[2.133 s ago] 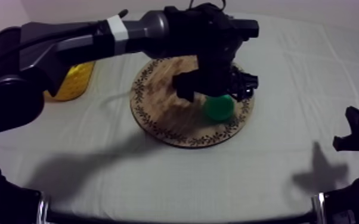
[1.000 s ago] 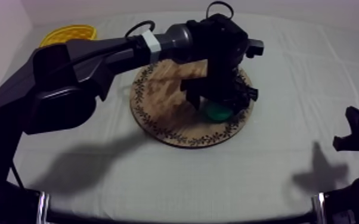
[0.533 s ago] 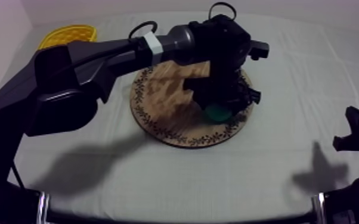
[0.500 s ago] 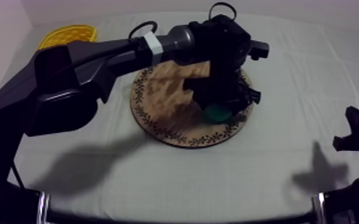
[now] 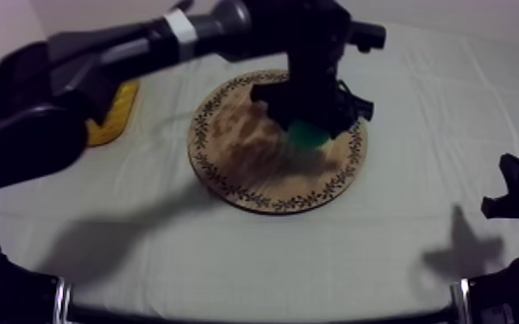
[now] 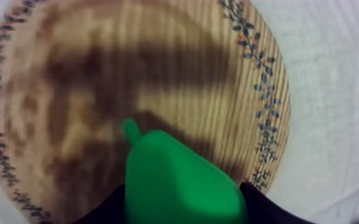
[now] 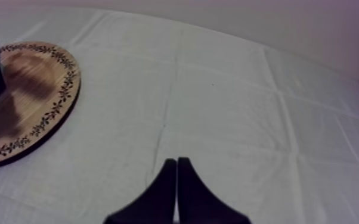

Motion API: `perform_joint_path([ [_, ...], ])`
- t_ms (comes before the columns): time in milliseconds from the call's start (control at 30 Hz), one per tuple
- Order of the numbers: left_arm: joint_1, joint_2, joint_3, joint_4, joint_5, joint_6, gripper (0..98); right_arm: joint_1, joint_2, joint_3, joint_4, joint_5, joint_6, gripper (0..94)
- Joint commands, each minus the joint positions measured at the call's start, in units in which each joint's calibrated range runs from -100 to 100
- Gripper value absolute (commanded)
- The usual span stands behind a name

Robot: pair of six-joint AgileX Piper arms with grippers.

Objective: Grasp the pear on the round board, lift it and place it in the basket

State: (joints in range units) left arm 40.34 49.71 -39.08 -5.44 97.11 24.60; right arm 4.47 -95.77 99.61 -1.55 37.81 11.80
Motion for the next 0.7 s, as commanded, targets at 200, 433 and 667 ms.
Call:
perform_joint_path([
  [200,-2.52,-21.98,19.4,-0.86,-1.51,-1.34,62.1,-0.03,0.01,0.05,-0.03,0.01,0.0,0.5],
  [433,-7.35,-39.88,38.49,-2.25,-4.1,-4.26,63.9,-0.03,0.01,0.05,-0.03,0.01,0.0,0.5],
  [667,-13.55,-55.21,55.52,-5.02,-5.63,-9.13,65.0,-0.03,0.01,0.05,-0.03,0.01,0.0,0.5],
])
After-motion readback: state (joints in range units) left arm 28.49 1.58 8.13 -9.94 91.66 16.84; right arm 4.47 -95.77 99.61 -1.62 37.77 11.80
